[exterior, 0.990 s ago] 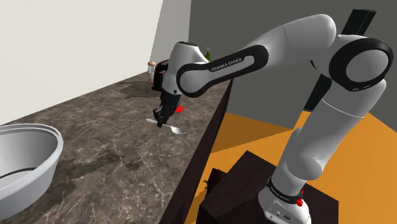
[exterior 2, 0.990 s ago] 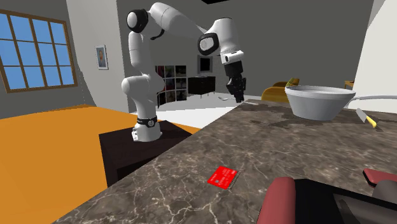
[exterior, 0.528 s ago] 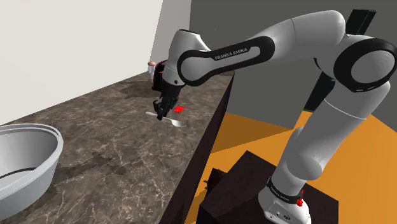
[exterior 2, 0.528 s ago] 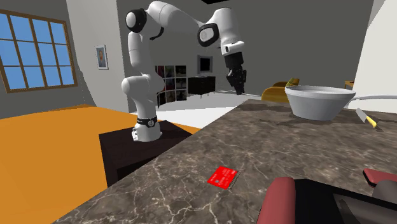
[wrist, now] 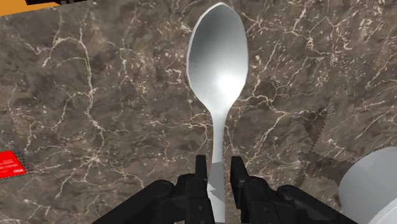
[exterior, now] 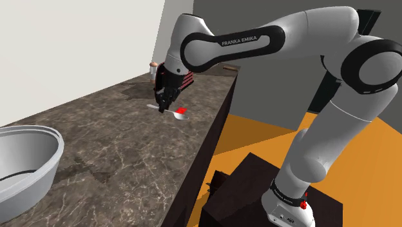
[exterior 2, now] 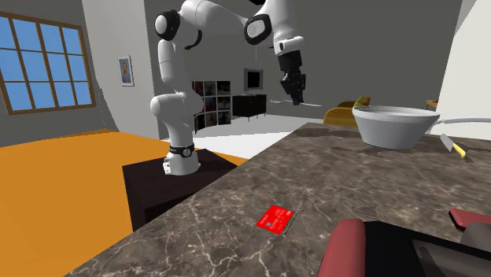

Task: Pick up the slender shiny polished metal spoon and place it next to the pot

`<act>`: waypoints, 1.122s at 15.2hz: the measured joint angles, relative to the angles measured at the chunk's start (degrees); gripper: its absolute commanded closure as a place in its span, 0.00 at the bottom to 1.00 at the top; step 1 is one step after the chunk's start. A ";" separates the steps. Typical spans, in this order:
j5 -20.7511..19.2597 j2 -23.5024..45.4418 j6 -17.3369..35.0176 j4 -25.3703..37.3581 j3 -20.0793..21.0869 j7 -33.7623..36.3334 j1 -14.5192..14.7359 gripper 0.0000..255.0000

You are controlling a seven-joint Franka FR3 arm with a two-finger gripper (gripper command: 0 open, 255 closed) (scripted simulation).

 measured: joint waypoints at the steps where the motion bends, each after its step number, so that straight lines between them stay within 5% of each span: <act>1: 0.01 -0.11 -0.66 0.55 -0.08 -0.04 -0.04 1.00; 8: -1.57 2.43 -4.08 6.67 1.60 3.32 0.64 1.00; 17: -11.11 17.56 -6.41 23.43 8.09 17.96 6.28 1.00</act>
